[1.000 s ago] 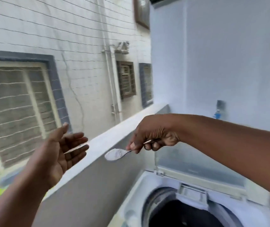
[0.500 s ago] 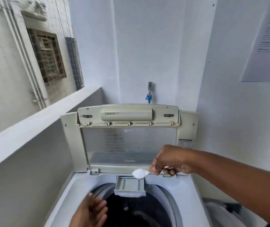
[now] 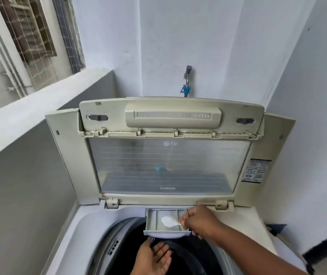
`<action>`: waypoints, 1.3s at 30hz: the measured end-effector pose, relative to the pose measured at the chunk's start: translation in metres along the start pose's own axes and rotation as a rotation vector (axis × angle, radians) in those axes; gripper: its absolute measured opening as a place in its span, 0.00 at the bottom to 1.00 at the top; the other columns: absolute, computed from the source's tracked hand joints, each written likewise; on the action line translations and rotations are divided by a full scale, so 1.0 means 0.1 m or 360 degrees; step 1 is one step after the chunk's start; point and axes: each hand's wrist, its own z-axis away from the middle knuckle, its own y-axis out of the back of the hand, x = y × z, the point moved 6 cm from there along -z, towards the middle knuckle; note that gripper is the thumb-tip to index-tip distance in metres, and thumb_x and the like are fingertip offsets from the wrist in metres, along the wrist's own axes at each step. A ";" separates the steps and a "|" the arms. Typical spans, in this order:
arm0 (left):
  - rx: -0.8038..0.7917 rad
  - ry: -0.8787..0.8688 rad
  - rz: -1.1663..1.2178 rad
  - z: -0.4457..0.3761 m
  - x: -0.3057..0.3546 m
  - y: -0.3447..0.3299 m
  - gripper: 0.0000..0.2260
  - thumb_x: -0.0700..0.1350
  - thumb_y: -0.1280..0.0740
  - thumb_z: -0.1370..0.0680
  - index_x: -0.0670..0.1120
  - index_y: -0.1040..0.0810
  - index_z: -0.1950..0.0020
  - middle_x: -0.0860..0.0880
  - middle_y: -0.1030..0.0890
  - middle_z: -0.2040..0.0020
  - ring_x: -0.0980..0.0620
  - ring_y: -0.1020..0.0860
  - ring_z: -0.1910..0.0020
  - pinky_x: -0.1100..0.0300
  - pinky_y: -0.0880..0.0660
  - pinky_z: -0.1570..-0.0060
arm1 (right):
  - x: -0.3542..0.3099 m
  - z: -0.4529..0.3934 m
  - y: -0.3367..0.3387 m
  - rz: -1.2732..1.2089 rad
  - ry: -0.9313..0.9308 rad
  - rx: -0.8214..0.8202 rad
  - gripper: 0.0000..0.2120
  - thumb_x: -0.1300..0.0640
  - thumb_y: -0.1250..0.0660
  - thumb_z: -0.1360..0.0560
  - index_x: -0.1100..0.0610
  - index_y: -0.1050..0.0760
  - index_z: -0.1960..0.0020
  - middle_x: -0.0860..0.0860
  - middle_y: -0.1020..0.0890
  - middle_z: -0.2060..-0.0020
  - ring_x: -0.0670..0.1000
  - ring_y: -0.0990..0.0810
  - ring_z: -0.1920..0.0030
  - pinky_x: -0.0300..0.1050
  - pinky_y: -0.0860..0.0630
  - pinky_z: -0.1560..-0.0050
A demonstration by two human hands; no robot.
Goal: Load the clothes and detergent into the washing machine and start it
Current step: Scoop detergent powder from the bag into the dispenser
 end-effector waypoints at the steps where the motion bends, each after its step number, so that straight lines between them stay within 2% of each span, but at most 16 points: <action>1: -0.0020 -0.0004 0.0012 -0.04 0.01 -0.02 0.25 0.57 0.44 0.19 0.35 0.25 0.56 0.39 0.23 0.56 0.41 0.26 0.58 0.50 0.30 0.50 | 0.01 -0.02 -0.04 0.0008 0.0008 0.0020 0.10 0.65 0.32 0.31 0.52 0.20 0.66 0.46 0.22 0.74 0.43 0.28 0.76 0.33 0.34 0.76; 3: -0.0046 0.0007 0.0027 -0.15 0.02 -0.05 0.26 0.58 0.44 0.19 0.35 0.25 0.56 0.39 0.23 0.56 0.41 0.26 0.55 0.50 0.32 0.44 | 0.05 -0.08 -0.11 0.0033 0.0030 0.0050 0.11 0.63 0.31 0.29 0.49 0.21 0.67 0.43 0.21 0.73 0.40 0.25 0.71 0.33 0.29 0.70; 6: -0.0053 0.0027 0.0061 -0.27 -0.01 -0.08 0.25 0.57 0.45 0.19 0.35 0.24 0.56 0.39 0.23 0.55 0.41 0.26 0.52 0.51 0.33 0.39 | 0.07 -0.13 -0.16 0.0115 0.0108 0.0105 0.09 0.59 0.32 0.28 0.47 0.20 0.64 0.41 0.18 0.62 0.42 0.19 0.58 0.36 0.25 0.53; 10: -0.0079 0.0042 0.0113 -0.40 -0.06 -0.09 0.24 0.56 0.46 0.18 0.36 0.24 0.52 0.40 0.23 0.55 0.42 0.26 0.53 0.52 0.34 0.35 | 0.12 -0.11 -0.24 0.0252 0.0224 0.0254 0.09 0.58 0.35 0.25 0.52 0.16 0.50 0.45 0.16 0.53 0.43 0.20 0.52 0.35 0.27 0.48; 13: -0.0097 0.0070 0.0122 -0.44 -0.07 -0.09 0.22 0.55 0.47 0.18 0.37 0.24 0.47 0.41 0.23 0.55 0.40 0.27 0.41 0.52 0.35 0.33 | 0.14 -0.07 -0.28 0.0334 0.0403 0.0355 0.10 0.58 0.36 0.23 0.53 0.17 0.47 0.48 0.17 0.50 0.46 0.20 0.48 0.39 0.26 0.44; 16: -0.0116 0.0092 0.0162 -0.45 -0.07 -0.09 0.23 0.55 0.47 0.18 0.36 0.24 0.45 0.40 0.23 0.55 0.41 0.30 0.32 0.52 0.36 0.32 | 0.18 -0.04 -0.31 0.0470 0.0554 0.0421 0.12 0.58 0.38 0.23 0.53 0.18 0.45 0.49 0.19 0.50 0.49 0.21 0.48 0.39 0.26 0.47; 18: -0.0125 0.0087 0.0205 -0.45 -0.07 -0.09 0.22 0.55 0.46 0.18 0.38 0.26 0.42 0.40 0.23 0.55 0.42 0.26 0.40 0.52 0.35 0.34 | 0.15 0.02 -0.33 0.0566 0.0685 0.0471 0.14 0.57 0.40 0.24 0.54 0.18 0.44 0.51 0.20 0.53 0.52 0.20 0.52 0.42 0.25 0.52; 20: -0.0133 0.0079 0.0226 -0.46 -0.06 -0.08 0.20 0.54 0.46 0.18 0.38 0.26 0.43 0.40 0.23 0.55 0.43 0.24 0.51 0.53 0.33 0.36 | 0.10 0.08 -0.33 0.0741 0.0885 0.0574 0.18 0.55 0.42 0.28 0.57 0.17 0.47 0.52 0.19 0.59 0.54 0.19 0.60 0.42 0.23 0.63; 22: -0.0121 0.0064 0.0205 -0.47 -0.05 -0.05 0.20 0.54 0.46 0.18 0.38 0.24 0.48 0.40 0.23 0.56 0.44 0.26 0.49 0.53 0.34 0.35 | 0.09 0.12 -0.36 0.1036 0.1078 0.0662 0.20 0.55 0.43 0.32 0.58 0.16 0.49 0.51 0.18 0.61 0.53 0.20 0.65 0.40 0.25 0.68; 25: -0.0084 0.0036 0.0158 -0.46 -0.02 -0.03 0.21 0.54 0.47 0.18 0.39 0.24 0.55 0.41 0.22 0.56 0.45 0.28 0.44 0.54 0.34 0.36 | 0.10 0.17 -0.41 0.1341 0.1247 0.0725 0.19 0.56 0.42 0.32 0.56 0.17 0.50 0.50 0.19 0.60 0.52 0.22 0.66 0.40 0.27 0.68; 27: -0.0070 0.0010 0.0138 -0.42 0.00 -0.03 0.21 0.55 0.47 0.18 0.40 0.24 0.53 0.42 0.23 0.57 0.45 0.28 0.45 0.55 0.33 0.39 | 0.14 0.17 -0.43 0.1371 0.1261 0.0704 0.18 0.56 0.40 0.33 0.56 0.17 0.49 0.50 0.19 0.60 0.51 0.23 0.66 0.40 0.27 0.67; 31: -0.0074 -0.0053 0.0166 -0.33 0.04 -0.05 0.21 0.56 0.49 0.18 0.42 0.25 0.45 0.43 0.23 0.57 0.45 0.28 0.46 0.56 0.32 0.43 | 0.18 0.16 -0.41 0.1309 0.1218 0.0685 0.17 0.57 0.27 0.39 0.55 0.17 0.50 0.49 0.20 0.61 0.51 0.22 0.66 0.39 0.27 0.69; 33: -0.0076 -0.0090 0.0149 -0.28 0.06 -0.05 0.22 0.57 0.50 0.18 0.42 0.25 0.45 0.43 0.23 0.57 0.45 0.27 0.48 0.56 0.31 0.51 | 0.19 0.17 -0.40 0.1271 0.1213 0.0687 0.17 0.57 0.29 0.38 0.55 0.17 0.50 0.49 0.20 0.62 0.50 0.21 0.66 0.38 0.26 0.69; 35: -0.0071 -0.0122 0.0126 -0.22 0.07 -0.03 0.23 0.58 0.50 0.18 0.41 0.24 0.47 0.43 0.23 0.56 0.44 0.26 0.48 0.56 0.32 0.51 | 0.17 0.20 -0.39 0.1277 0.1173 0.0676 0.14 0.57 0.34 0.35 0.54 0.16 0.52 0.48 0.21 0.63 0.49 0.20 0.66 0.36 0.27 0.70; 37: -0.0072 -0.0159 0.0081 -0.14 0.08 -0.01 0.25 0.59 0.50 0.18 0.41 0.24 0.51 0.43 0.22 0.56 0.44 0.26 0.48 0.56 0.31 0.52 | 0.16 0.22 -0.35 0.1219 0.1095 0.0664 0.17 0.55 0.42 0.31 0.53 0.16 0.53 0.48 0.21 0.65 0.49 0.20 0.67 0.36 0.28 0.71; 39: -0.0067 -0.0191 0.0054 -0.05 0.09 0.01 0.25 0.60 0.49 0.18 0.40 0.23 0.53 0.42 0.22 0.55 0.44 0.25 0.54 0.58 0.30 0.60 | 0.19 0.24 -0.31 0.0998 0.0996 0.0566 0.20 0.54 0.46 0.29 0.55 0.17 0.50 0.50 0.20 0.62 0.51 0.19 0.65 0.36 0.27 0.69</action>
